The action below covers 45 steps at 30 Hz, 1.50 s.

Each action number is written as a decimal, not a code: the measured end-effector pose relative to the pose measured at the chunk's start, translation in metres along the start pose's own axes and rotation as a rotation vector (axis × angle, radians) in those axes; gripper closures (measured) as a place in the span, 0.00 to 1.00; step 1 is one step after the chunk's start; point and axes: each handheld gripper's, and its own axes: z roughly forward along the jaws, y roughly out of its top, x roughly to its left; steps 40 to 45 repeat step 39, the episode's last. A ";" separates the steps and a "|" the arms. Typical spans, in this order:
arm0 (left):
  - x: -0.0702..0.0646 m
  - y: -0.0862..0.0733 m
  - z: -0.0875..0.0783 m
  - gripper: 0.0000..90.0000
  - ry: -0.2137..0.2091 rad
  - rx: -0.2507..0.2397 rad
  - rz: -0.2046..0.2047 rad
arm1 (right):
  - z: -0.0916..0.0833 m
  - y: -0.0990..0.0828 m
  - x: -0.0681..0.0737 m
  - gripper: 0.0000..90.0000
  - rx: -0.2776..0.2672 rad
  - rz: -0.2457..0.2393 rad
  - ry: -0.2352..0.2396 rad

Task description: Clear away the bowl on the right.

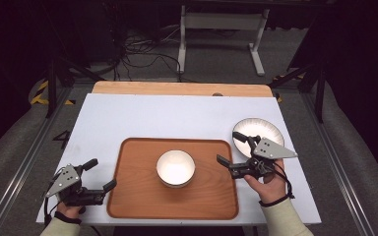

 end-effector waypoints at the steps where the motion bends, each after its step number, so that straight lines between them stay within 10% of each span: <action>1: 0.000 0.000 0.000 0.00 0.000 0.000 0.000 | 0.000 0.000 0.000 0.07 0.000 0.000 0.000; 27: 0.000 0.000 0.000 0.00 0.001 0.001 0.001 | -0.043 -0.051 -0.017 0.05 0.048 0.018 -0.153; 45: 0.000 0.000 0.000 0.00 0.001 -0.002 -0.001 | -0.041 -0.069 -0.015 0.05 0.077 0.036 -0.159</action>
